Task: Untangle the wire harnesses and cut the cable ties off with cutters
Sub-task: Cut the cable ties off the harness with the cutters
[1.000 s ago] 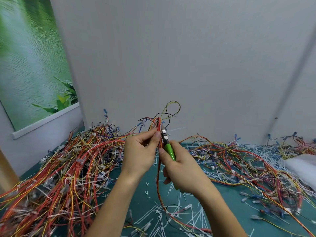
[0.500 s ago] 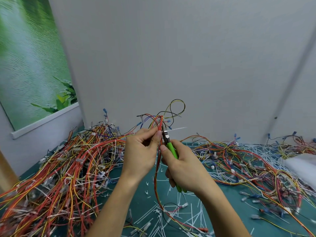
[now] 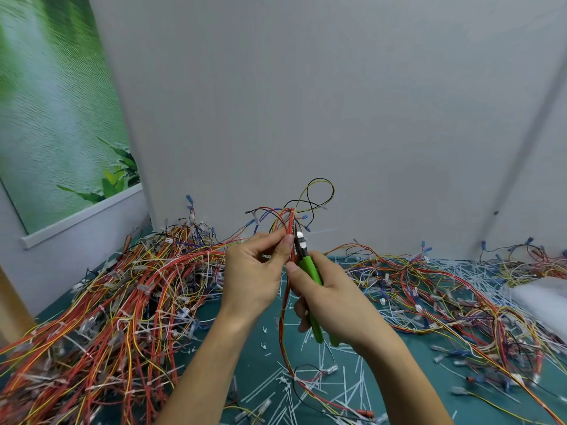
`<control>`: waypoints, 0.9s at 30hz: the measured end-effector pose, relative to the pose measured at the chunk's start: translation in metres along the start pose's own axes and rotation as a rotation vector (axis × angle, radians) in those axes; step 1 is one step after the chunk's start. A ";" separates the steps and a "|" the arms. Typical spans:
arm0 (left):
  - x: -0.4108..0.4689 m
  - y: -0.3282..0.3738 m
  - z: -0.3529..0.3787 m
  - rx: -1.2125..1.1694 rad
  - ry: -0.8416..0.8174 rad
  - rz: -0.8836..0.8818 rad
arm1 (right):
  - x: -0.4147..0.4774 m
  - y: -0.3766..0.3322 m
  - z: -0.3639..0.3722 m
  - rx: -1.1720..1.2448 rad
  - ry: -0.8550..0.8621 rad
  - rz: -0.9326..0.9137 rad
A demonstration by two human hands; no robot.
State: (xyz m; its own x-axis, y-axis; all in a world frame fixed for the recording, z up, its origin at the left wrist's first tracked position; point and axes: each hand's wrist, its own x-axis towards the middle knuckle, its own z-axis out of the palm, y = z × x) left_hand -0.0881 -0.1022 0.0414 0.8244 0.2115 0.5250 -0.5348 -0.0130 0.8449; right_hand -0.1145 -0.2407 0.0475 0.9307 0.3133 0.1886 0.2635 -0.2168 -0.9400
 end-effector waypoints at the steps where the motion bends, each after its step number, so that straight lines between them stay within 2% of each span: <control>1: 0.000 0.000 0.000 0.006 0.001 0.002 | 0.000 0.000 -0.001 -0.004 0.002 -0.002; 6: 0.001 -0.003 -0.001 0.024 0.014 0.008 | -0.002 -0.001 0.000 -0.046 0.052 -0.032; 12: 0.000 0.000 0.000 0.029 0.021 0.052 | -0.004 -0.007 -0.001 -0.046 0.025 -0.005; 20: 0.002 0.008 -0.004 -0.119 -0.046 -0.149 | -0.007 -0.012 -0.020 0.208 -0.127 0.155; 27: 0.000 0.012 -0.002 -0.162 -0.095 -0.215 | -0.003 -0.006 -0.027 0.251 -0.123 0.193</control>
State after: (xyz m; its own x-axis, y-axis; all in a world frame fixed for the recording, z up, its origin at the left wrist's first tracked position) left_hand -0.0949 -0.1004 0.0514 0.9316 0.0994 0.3497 -0.3625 0.1806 0.9143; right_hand -0.1124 -0.2654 0.0604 0.9157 0.4013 -0.0206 0.0009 -0.0533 -0.9986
